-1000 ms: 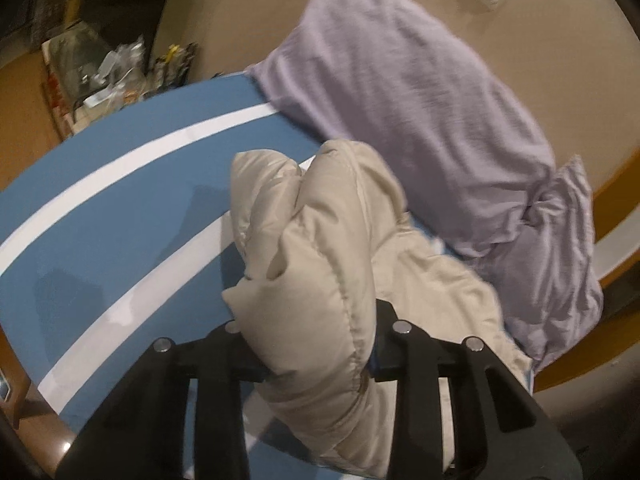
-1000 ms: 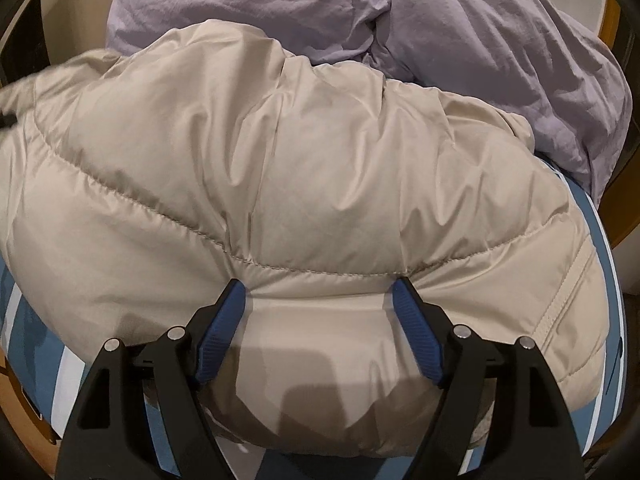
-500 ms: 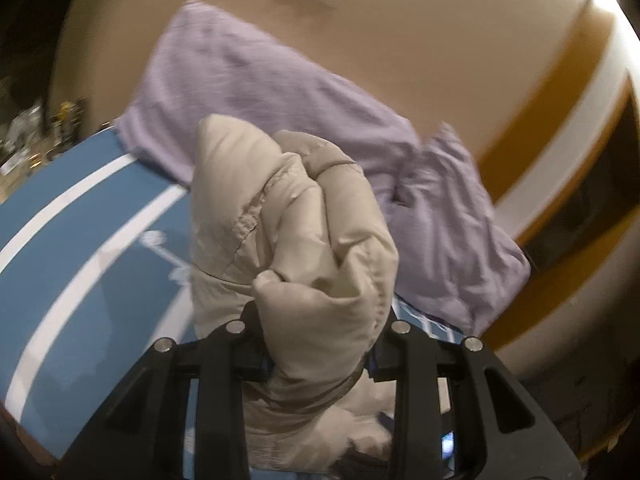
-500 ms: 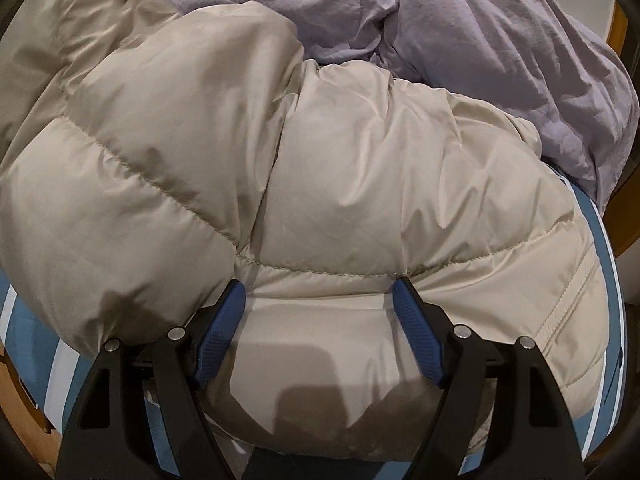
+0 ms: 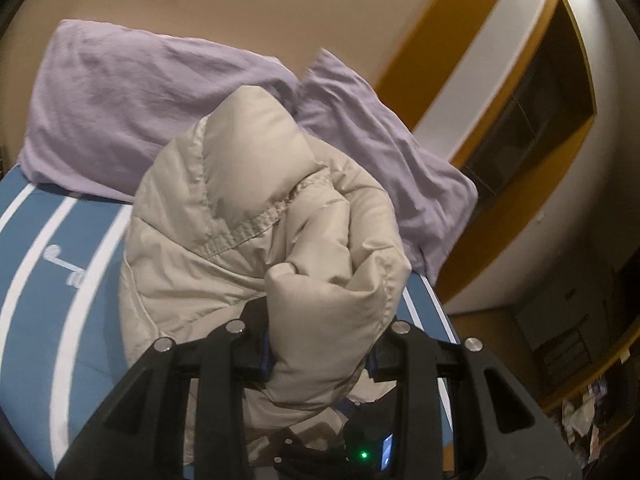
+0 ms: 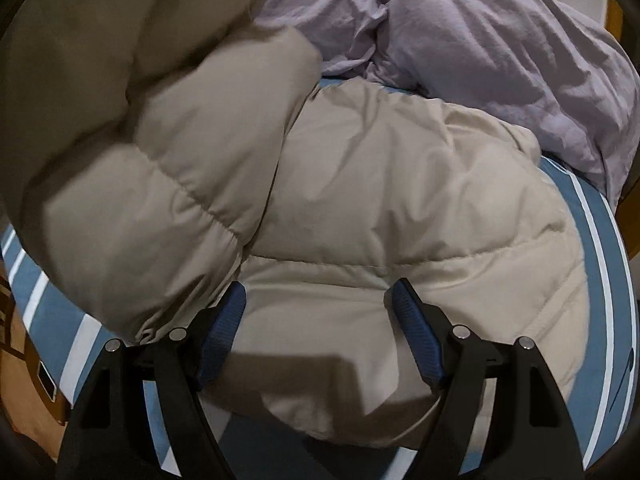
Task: Fold large clothes
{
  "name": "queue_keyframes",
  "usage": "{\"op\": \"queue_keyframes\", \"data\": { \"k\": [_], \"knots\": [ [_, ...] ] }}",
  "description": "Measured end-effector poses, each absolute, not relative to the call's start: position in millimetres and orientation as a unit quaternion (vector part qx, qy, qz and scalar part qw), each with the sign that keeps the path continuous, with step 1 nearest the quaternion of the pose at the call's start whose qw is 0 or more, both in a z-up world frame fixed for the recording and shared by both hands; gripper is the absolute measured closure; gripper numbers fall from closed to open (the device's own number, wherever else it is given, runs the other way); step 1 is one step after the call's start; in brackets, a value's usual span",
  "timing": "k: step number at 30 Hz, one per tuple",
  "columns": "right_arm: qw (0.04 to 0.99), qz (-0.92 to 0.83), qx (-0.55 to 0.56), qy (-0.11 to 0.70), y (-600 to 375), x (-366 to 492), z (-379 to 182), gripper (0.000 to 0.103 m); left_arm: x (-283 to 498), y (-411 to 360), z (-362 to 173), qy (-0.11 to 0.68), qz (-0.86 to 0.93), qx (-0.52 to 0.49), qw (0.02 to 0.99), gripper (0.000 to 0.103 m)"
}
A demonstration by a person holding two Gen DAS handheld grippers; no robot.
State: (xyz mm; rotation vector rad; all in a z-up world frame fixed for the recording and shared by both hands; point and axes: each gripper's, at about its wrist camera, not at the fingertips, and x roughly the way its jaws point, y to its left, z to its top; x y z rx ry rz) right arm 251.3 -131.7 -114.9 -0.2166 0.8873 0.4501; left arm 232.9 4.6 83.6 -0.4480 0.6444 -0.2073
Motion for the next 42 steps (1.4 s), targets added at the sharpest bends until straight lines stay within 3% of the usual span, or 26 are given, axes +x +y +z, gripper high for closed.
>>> {"op": "queue_keyframes", "data": {
  "k": [27, 33, 38, 42],
  "knots": [
    [0.912, 0.031, 0.004, 0.408, -304.4, 242.0, -94.4, 0.026, 274.8, -164.4, 12.2, 0.429, -0.193, -0.101, 0.877, 0.067],
    [0.914, 0.011, 0.025, 0.405, -326.3, 236.4, -89.6, 0.026, 267.7, -170.9, 14.5, 0.429, -0.183, -0.084, 0.88, 0.056],
    [0.917, 0.001, 0.04, 0.397, -339.0, 235.1, -83.4, 0.026, 260.5, -156.7, 34.4, 0.415, -0.184, -0.104, 0.885, 0.035],
    [0.92, 0.0, 0.051, 0.389, -342.8, 233.5, -78.2, 0.026, 251.8, -135.0, 62.1, 0.382, -0.168, -0.1, 0.903, 0.028]
  ]
}}
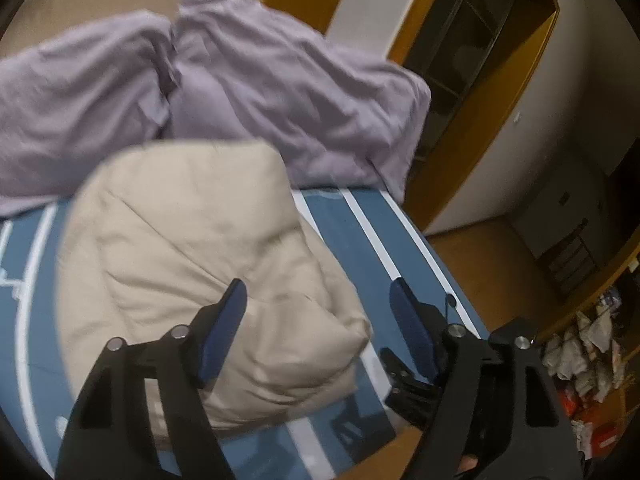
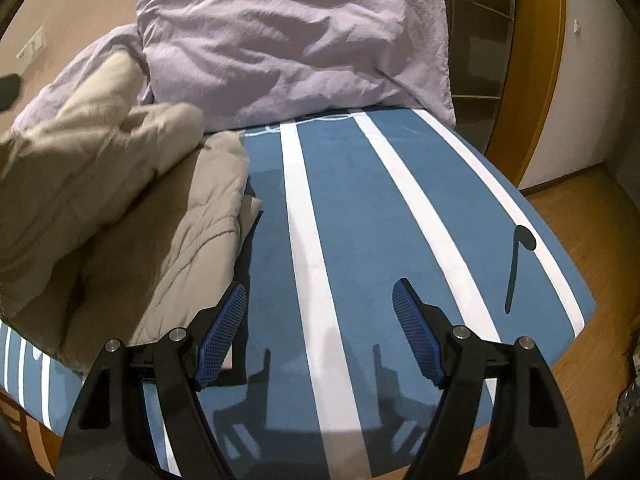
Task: Fold large clothes
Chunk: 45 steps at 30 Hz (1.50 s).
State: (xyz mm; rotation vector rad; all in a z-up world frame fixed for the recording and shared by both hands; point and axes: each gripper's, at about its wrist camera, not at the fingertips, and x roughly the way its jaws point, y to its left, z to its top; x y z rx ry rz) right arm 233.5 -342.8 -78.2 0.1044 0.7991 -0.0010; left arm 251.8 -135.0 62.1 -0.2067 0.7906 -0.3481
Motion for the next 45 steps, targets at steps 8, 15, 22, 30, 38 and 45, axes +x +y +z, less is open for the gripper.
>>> {"op": "queue_keyframes", "data": {
  "k": [8, 15, 22, 30, 38, 45],
  "knots": [
    [0.922, 0.003, 0.059, 0.384, -339.4, 237.7, -70.6, 0.026, 263.6, -73.8, 66.9, 0.377, -0.079, -0.086, 0.919, 0.027],
    [0.92, 0.003, 0.061, 0.388, -335.8, 239.4, -69.6, 0.025, 278.2, -21.4, 39.9, 0.404, -0.011, -0.09, 0.91, 0.027],
    [0.917, -0.005, 0.063, 0.394, -338.5, 242.3, -70.0, 0.025, 284.5, -10.7, 11.7, 0.429, 0.001, -0.101, 0.897, 0.027],
    [0.924, -0.01, 0.081, 0.375, -348.4, 243.4, -46.3, 0.025, 286.7, -32.2, -9.8, 0.436, -0.006, -0.108, 0.894, 0.026],
    [0.933, 0.011, 0.093, 0.348, -345.0, 245.6, -13.9, 0.026, 294.0, -68.6, -20.6, 0.44, -0.012, -0.072, 0.895, 0.026],
    [0.932, 0.08, 0.07, 0.348, -307.1, 253.3, 3.5, 0.055, 293.6, -91.1, -29.2, 0.44, -0.024, -0.032, 0.897, 0.026]
  ]
}}
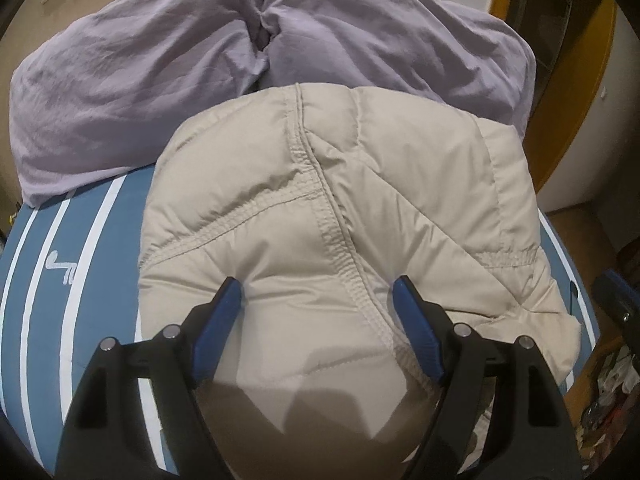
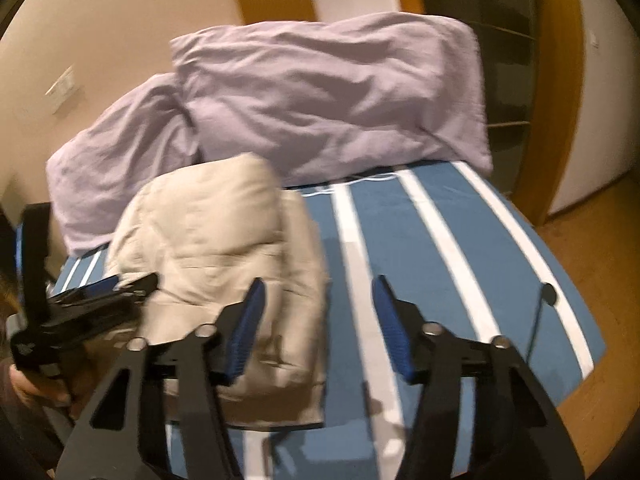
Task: Fold large clothes
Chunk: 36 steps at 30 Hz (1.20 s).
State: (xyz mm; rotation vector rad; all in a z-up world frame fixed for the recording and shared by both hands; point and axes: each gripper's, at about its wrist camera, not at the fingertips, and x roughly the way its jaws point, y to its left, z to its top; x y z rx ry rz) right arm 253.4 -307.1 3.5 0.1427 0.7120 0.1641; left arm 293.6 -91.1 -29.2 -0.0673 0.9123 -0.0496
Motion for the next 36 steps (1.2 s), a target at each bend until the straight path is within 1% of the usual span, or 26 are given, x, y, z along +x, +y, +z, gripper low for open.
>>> {"op": "queue_keyframes", "data": {
  "k": [3, 8, 17, 24, 31, 36],
  "knots": [
    [0.929, 0.098, 0.051, 0.353, -290.2, 257.5, 4.7, 0.064, 294.9, -88.7, -29.4, 0.442, -0.027, -0.035, 0.896, 0.026],
    [0.918, 0.103, 0.029, 0.383, -273.8, 264.6, -12.7, 0.07, 294.6, -83.2, -28.0, 0.442, -0.034, -0.038, 0.896, 0.025],
    [0.902, 0.091, 0.023, 0.421, -273.2, 273.7, -44.8, 0.07, 289.8, -74.5, -12.0, 0.433, -0.054, -0.059, 0.898, 0.026],
    [0.896, 0.086, 0.026, 0.435, -272.0, 278.3, -59.8, 0.07, 300.8, -56.8, 5.6, 0.409, -0.036, -0.06, 0.91, 0.025],
    [0.893, 0.081, 0.027, 0.442, -271.1, 282.2, -69.7, 0.07, 313.2, -32.2, 2.0, 0.409, -0.002, -0.07, 0.91, 0.025],
    [0.892, 0.078, 0.028, 0.445, -270.1, 285.3, -71.9, 0.07, 315.3, -29.8, -8.6, 0.412, 0.004, -0.064, 0.909, 0.024]
  ]
}}
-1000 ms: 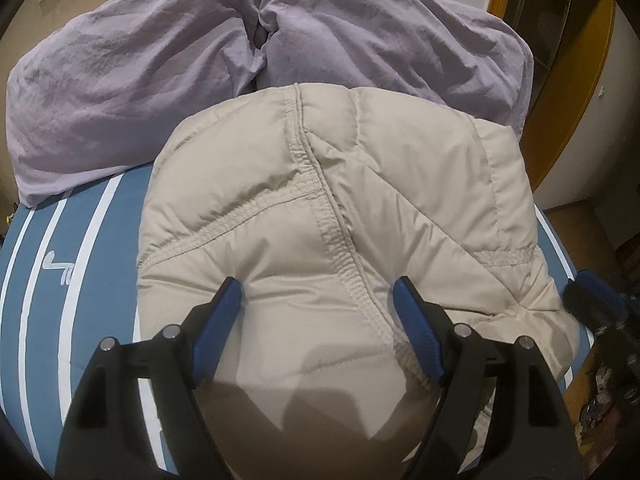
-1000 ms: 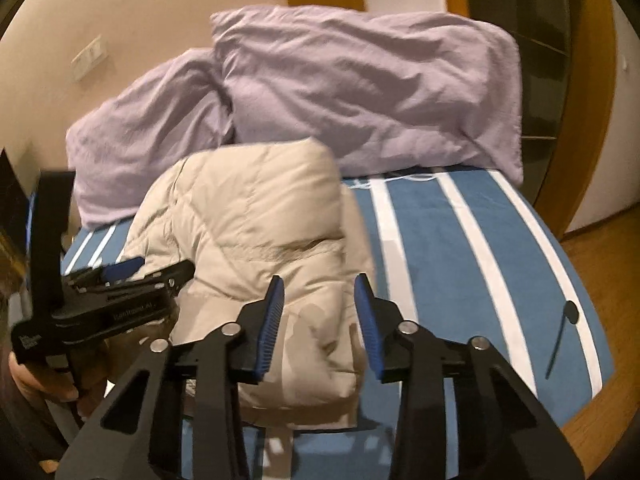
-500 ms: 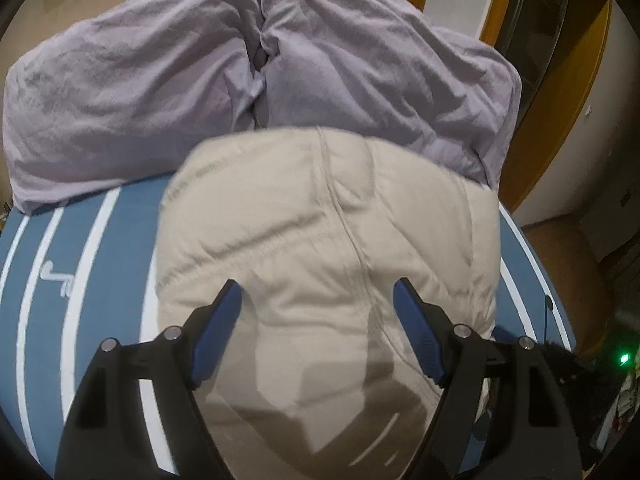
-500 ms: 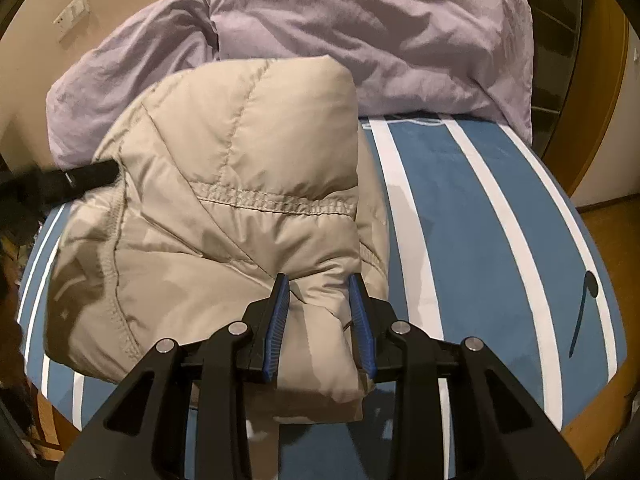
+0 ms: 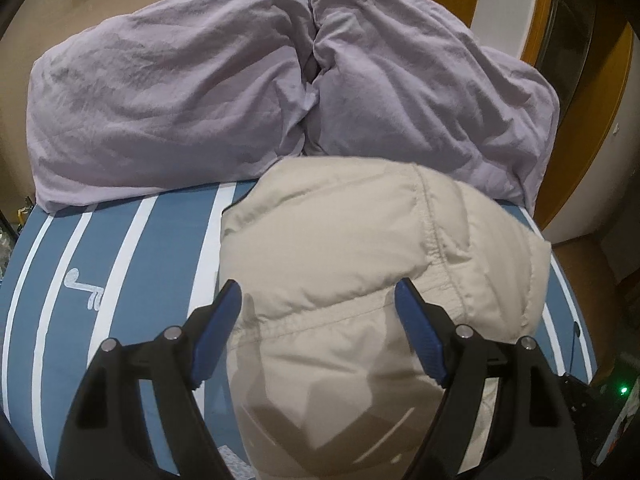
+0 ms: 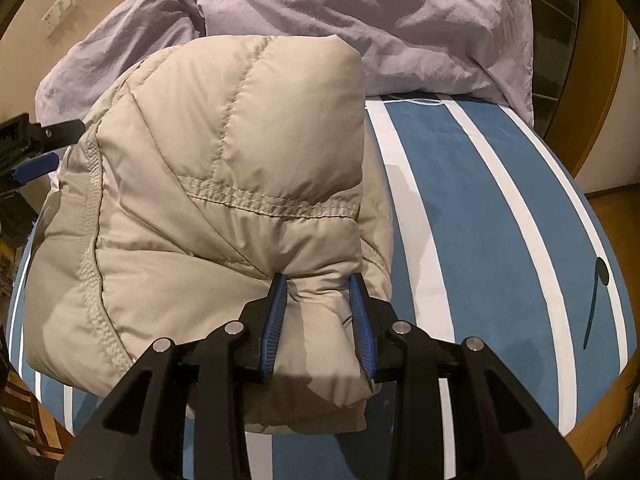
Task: Fold large clothes
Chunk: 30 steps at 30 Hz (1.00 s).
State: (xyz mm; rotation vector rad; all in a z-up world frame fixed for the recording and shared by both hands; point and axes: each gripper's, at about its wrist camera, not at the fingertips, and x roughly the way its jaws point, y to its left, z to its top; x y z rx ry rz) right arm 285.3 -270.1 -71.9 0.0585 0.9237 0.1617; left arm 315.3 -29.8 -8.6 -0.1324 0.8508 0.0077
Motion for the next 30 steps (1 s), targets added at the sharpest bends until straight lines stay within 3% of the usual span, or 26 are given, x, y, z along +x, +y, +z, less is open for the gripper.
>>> {"op": "queue_keyframes", "data": {
  "k": [4, 10, 20, 30],
  "knots": [
    [0.893, 0.074, 0.026, 0.443, -268.4, 284.5, -69.9, 0.069, 316.5, -31.2, -21.6, 0.415, 0.01, -0.061, 0.908, 0.022],
    [0.899, 0.057, 0.027, 0.434, -277.6, 281.9, -56.7, 0.05, 318.0, -38.8, -38.2, 0.405, 0.03, -0.03, 0.913, 0.022],
    [0.927, 0.073, 0.042, 0.364, -271.8, 310.4, -3.2, 0.05, 322.5, -42.5, -47.8, 0.405, 0.03, -0.025, 0.914, 0.022],
    [0.941, 0.071, 0.001, 0.33, -232.4, 366.1, 4.4, 0.05, 322.8, -41.6, -49.4, 0.403, 0.027, -0.032, 0.914, 0.022]
  ]
}}
